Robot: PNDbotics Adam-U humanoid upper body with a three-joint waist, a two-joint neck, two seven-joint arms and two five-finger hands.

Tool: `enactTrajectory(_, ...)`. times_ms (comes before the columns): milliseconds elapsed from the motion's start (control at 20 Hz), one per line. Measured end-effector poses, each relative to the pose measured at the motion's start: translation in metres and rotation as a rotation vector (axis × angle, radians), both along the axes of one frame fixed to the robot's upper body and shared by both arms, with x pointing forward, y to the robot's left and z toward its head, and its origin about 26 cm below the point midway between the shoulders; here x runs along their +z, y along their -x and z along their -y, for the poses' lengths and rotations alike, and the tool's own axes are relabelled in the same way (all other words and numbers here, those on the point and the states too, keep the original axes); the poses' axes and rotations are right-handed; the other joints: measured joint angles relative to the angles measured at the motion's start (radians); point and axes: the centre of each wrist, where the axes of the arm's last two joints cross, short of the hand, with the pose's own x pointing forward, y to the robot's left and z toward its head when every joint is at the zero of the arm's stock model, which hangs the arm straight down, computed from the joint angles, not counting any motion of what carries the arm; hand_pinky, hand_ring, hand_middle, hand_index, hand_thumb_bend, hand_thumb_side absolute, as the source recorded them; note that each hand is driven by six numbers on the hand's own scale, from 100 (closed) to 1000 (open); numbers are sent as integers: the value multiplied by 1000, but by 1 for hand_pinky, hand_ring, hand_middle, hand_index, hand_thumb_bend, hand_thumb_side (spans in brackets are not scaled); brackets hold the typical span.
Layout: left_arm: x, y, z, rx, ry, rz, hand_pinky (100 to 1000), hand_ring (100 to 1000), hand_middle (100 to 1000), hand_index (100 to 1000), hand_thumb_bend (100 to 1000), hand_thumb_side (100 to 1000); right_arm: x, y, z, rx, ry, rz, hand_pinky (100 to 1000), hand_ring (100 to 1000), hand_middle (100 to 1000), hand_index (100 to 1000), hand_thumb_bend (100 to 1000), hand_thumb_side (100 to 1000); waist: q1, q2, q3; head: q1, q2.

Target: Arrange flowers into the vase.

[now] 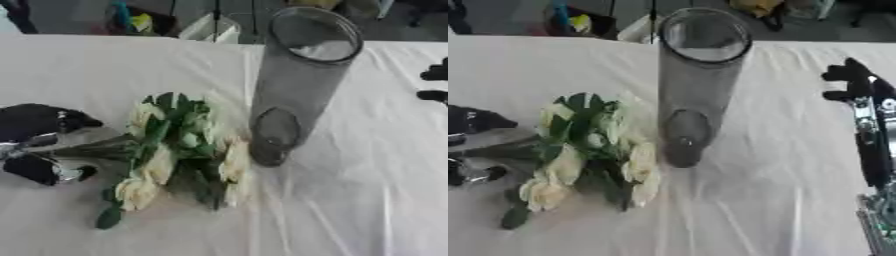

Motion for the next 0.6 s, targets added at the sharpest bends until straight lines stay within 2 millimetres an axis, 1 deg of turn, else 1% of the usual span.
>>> enactTrajectory(600,2,-1,2,-13,-6,-3,684,766,819,976,390,884,-1,0,-1,2,-5,-6,704,987,683,784,100,1000,0,1,-1,5,0)
